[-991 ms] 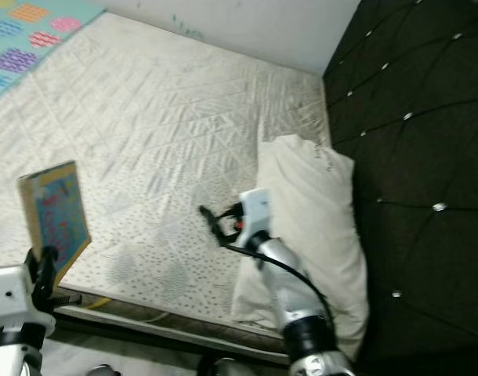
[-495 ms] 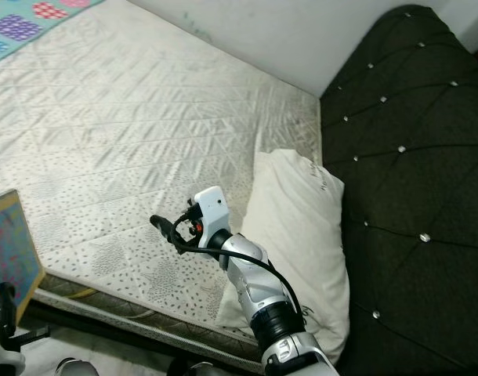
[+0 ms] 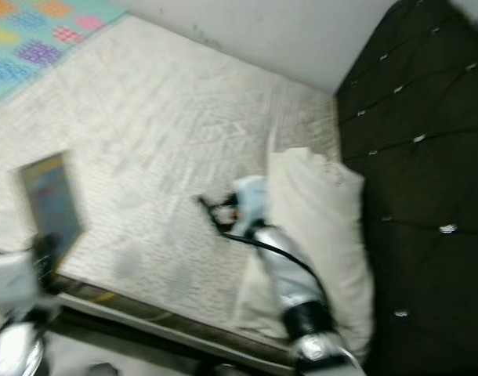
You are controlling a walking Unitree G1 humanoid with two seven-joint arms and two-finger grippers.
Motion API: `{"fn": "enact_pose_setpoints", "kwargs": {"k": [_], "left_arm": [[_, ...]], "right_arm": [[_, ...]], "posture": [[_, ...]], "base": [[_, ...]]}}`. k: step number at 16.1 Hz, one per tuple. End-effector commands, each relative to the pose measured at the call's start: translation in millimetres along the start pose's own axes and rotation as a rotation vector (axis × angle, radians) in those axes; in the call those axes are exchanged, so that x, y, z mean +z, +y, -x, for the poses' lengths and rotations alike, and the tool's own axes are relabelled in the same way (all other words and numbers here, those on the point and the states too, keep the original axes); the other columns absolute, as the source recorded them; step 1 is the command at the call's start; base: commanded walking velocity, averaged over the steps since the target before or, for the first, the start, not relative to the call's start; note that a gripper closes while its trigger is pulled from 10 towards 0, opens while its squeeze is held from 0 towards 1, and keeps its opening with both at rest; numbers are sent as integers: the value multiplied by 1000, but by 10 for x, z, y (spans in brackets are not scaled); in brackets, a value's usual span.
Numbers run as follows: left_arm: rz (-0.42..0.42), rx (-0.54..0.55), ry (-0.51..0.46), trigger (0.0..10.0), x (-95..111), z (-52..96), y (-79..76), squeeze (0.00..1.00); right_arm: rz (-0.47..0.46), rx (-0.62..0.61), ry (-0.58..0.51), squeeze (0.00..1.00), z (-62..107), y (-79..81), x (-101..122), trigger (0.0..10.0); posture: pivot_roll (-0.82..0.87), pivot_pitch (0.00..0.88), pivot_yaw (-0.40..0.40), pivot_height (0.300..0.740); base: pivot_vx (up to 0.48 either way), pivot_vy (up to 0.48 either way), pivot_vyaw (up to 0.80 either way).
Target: Clean up the room
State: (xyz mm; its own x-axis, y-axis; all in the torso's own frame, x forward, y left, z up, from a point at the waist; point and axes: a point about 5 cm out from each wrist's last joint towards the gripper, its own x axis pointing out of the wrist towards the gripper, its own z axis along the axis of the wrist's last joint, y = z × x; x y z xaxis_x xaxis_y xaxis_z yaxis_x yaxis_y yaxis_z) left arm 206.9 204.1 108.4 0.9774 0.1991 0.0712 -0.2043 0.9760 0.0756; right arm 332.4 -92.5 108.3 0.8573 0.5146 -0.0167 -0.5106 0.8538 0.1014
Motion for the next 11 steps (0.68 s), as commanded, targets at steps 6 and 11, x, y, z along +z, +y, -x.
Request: {"fn": "enact_pose_setpoints", "kwargs": {"k": [6,11], "left_arm": [[92,-272,-6,10000,-70,-482,-519,0],[95,-353,-16,10000,-126,-637,-647,0]], "right_arm": [[44,-321,-57,0,581,-511,50,10000],[44,-399,-63,0,686,-508,40,10000]], "posture": [[-221,21,5,740],[-250,0,41,740]], "base": [[0,0,0],[0,0,0]]}}
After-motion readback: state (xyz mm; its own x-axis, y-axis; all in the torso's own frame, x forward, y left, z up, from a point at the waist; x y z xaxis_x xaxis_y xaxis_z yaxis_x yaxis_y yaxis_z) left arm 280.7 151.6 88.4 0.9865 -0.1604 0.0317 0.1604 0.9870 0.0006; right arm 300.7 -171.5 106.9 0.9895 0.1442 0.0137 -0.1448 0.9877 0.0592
